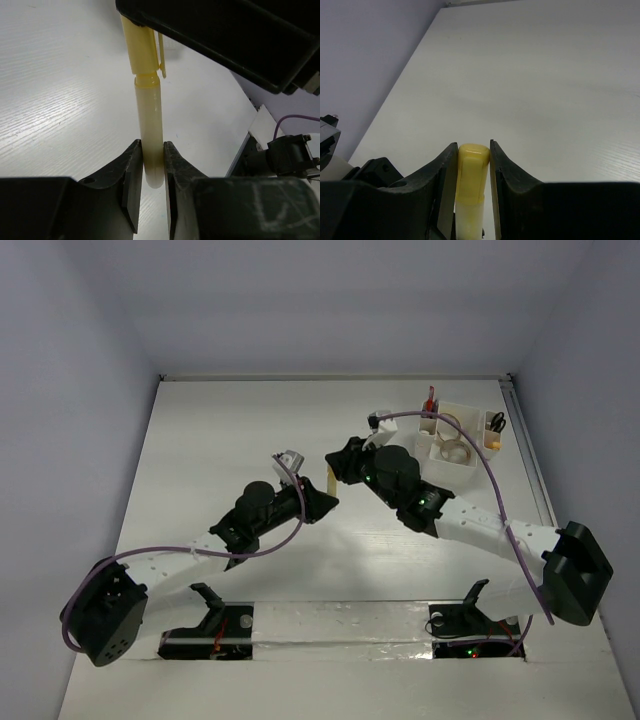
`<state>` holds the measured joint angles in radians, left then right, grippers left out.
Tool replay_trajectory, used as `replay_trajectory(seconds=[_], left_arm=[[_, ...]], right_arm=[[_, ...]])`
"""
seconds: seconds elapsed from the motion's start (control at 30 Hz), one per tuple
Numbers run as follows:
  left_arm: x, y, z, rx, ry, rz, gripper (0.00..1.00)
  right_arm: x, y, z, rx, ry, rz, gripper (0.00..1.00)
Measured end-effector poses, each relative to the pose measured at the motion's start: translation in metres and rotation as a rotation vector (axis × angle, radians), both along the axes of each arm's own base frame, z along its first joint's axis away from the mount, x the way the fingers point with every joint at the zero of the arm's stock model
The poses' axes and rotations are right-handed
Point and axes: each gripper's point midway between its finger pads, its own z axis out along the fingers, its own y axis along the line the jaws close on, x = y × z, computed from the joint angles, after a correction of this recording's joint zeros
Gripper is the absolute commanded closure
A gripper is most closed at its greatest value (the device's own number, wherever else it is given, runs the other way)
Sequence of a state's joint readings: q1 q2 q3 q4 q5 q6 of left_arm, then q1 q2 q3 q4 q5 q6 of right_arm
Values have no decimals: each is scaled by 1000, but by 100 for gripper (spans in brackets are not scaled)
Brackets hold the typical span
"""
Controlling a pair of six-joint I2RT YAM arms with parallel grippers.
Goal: Sort the stationery into containers
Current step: Close the pen cap on the pen.
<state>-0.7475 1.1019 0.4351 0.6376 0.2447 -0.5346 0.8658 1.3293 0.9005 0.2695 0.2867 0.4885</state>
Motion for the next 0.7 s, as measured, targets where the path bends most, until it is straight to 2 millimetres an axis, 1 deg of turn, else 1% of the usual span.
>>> replay_trajectory(seconds=[0.1, 0.3, 0.53, 0.7], left_arm=[[3, 1, 1, 0, -4, 14, 100], [5, 1, 3, 1, -11, 22, 100], [2, 4, 0, 26, -3, 23, 100], [-1, 11, 0, 50, -11, 35, 100]], right_arm=[[-5, 5, 0, 8, 3, 18, 92], [-6, 8, 3, 39, 7, 28, 92], [-9, 9, -2, 48, 22, 37, 93], [-11, 11, -4, 43, 27, 56, 95]])
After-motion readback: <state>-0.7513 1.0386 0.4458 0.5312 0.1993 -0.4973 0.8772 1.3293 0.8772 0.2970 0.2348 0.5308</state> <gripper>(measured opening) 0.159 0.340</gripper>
